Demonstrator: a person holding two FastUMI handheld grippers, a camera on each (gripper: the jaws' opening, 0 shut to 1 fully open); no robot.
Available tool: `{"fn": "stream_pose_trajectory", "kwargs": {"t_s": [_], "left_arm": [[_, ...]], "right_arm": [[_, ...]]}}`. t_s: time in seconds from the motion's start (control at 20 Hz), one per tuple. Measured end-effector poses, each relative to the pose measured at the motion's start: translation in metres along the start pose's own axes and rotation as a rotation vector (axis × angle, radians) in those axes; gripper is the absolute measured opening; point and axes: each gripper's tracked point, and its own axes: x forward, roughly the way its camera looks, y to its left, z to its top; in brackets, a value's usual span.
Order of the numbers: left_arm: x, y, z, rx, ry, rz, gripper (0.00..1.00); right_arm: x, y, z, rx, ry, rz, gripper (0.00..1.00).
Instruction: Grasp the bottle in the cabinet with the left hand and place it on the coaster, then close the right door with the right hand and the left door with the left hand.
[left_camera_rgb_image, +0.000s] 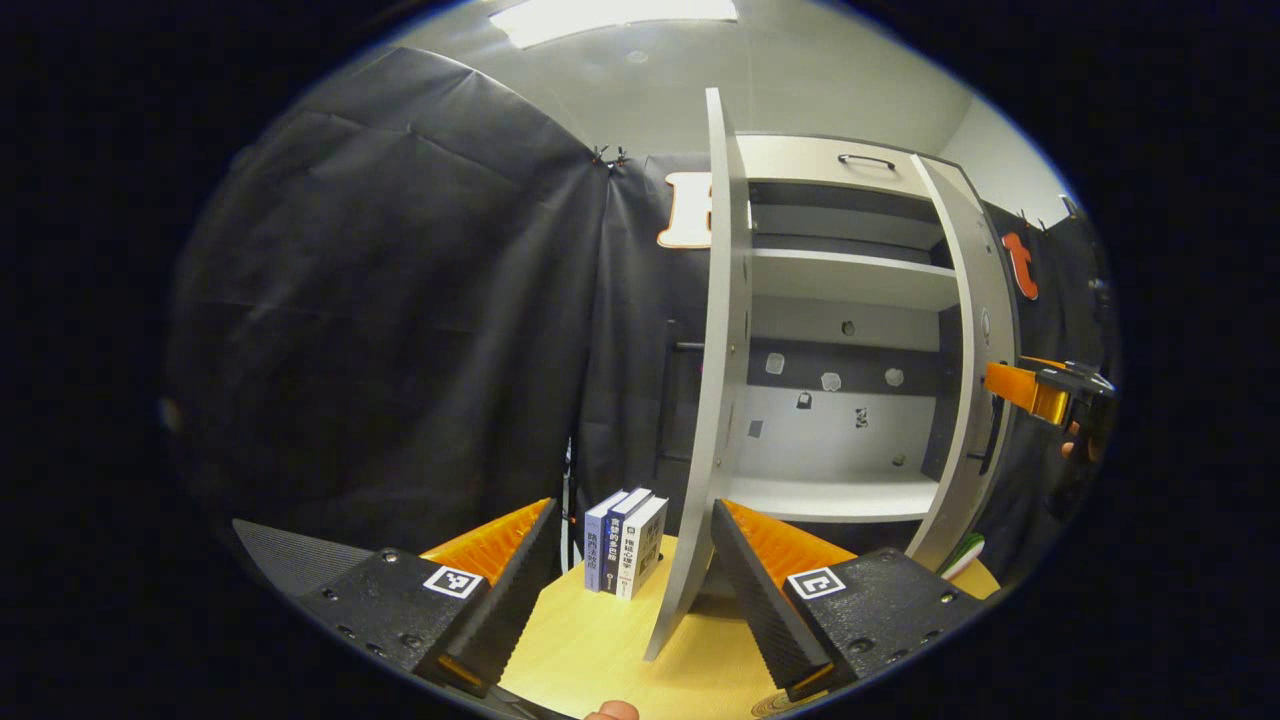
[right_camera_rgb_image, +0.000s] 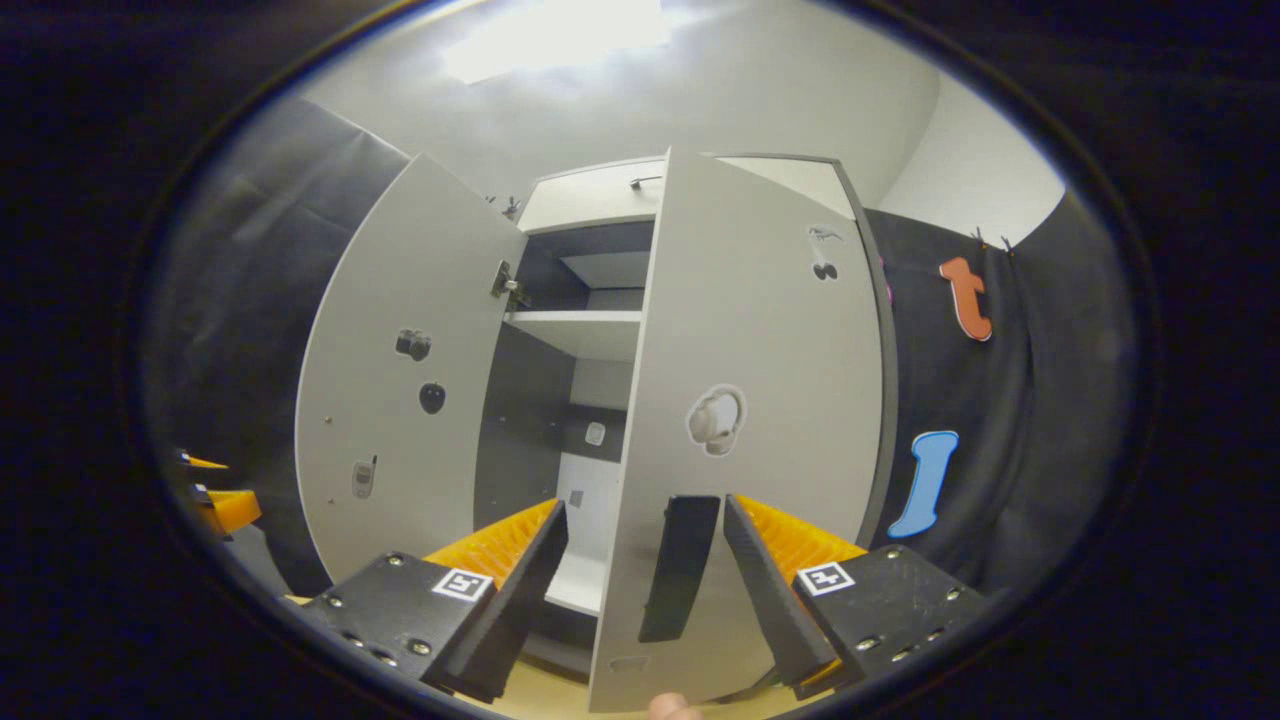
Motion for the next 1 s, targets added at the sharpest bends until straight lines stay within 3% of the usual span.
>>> {"fn": "stream_pose_trajectory", "kwargs": {"t_s": [0.3, 0.45, 0.6, 0.75, 1.0], "left_arm": [[0.008, 0.007, 0.004, -0.014, -0.014, 0.016, 0.91], [0.011, 0.009, 0.003, -0.018, -0.012, 0.02, 0.99], [0.012, 0.01, 0.004, -0.027, -0.01, 0.02, 0.91], [0.015, 0.012, 0.003, -0.027, -0.01, 0.022, 0.95], [0.018, 0.012, 0.001, -0.023, -0.01, 0.019, 0.92]], "right_arm": [[-0.001, 0.013, 0.005, -0.019, -0.01, 0.029, 0.92], [-0.002, 0.018, 0.005, -0.034, -0.005, 0.039, 0.92], [-0.003, 0.02, 0.004, -0.032, -0.002, 0.036, 0.92], [-0.004, 0.02, 0.006, -0.026, 0.0, 0.031, 0.95], [-0.007, 0.02, 0.006, -0.023, 0.005, 0.019, 0.95]]}}
